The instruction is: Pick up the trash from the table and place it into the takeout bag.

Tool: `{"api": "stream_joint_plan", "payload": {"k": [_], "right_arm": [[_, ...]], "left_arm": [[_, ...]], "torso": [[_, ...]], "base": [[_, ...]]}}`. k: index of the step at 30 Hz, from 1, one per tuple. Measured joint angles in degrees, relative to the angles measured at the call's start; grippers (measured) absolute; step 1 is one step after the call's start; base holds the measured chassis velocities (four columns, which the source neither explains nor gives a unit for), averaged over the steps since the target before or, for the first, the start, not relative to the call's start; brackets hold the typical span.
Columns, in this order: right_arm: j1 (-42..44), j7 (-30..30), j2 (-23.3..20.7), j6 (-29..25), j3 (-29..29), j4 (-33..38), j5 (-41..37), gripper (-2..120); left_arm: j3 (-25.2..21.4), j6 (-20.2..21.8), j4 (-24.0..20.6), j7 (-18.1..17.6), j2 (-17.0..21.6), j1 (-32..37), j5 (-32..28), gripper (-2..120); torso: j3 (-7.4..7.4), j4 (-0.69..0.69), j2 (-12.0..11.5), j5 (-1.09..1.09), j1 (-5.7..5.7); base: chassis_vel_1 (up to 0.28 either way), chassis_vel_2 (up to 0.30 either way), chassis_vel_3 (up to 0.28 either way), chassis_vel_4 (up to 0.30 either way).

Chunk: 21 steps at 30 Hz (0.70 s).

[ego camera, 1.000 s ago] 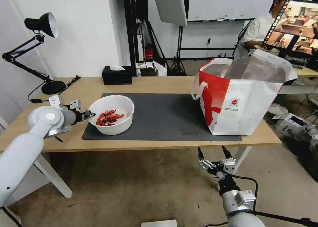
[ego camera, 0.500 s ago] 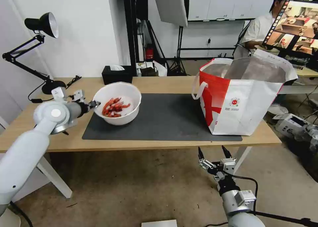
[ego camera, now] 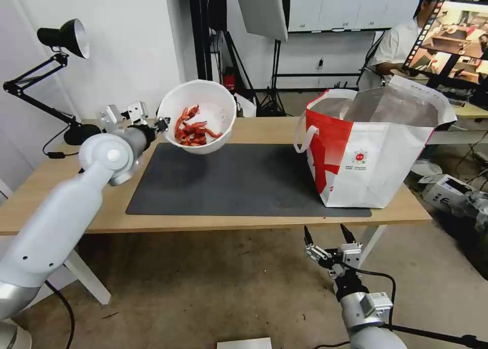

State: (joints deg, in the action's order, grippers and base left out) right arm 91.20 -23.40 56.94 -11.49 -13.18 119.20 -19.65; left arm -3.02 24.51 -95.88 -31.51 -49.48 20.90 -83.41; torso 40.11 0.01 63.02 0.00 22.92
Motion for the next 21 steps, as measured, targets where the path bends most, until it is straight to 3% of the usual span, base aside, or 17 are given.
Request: {"api": "stream_joint_plan", "payload": {"k": [7,9,11,13,21], "right_arm": [[0.00,0.00,0.00,0.00,0.00,0.00,0.00,100],[0.00,0.01,0.00,0.00,0.00,0.00,0.00,100],[0.00,0.00,0.00,0.00,0.00,0.00,0.00,100],[0.00,0.00,0.00,0.00,0.00,0.00,0.00,100],[0.00,0.00,0.00,0.00,0.00,0.00,0.00,100]], "left_arm": [[5.71,0.84,3.25,-1.30,-3.61,-7.70,-1.54,0],[8.98,1.24,5.69,-1.91,-7.18,-11.74,-1.97,0],[9.78,1.30,6.27,-1.97,-8.10,-12.71,-2.04,0],[12.86,1.36,9.07,-2.31,-12.36,-17.30,-2.05,0],[16.46,1.48,16.25,-2.62,-20.45,-26.32,-1.47,0]], "torso": [[0.00,0.00,0.00,0.00,0.00],[0.00,0.00,0.00,0.01,0.00],[0.00,0.00,0.00,0.01,0.00],[0.00,-0.02,0.00,0.02,0.01],[0.00,-0.02,0.00,0.03,0.01]], "base": [[0.000,0.000,0.000,0.000],[0.000,0.000,0.000,0.000],[0.000,0.000,0.000,0.000],[0.000,0.000,0.000,0.000],[0.000,0.000,0.000,0.000]]}}
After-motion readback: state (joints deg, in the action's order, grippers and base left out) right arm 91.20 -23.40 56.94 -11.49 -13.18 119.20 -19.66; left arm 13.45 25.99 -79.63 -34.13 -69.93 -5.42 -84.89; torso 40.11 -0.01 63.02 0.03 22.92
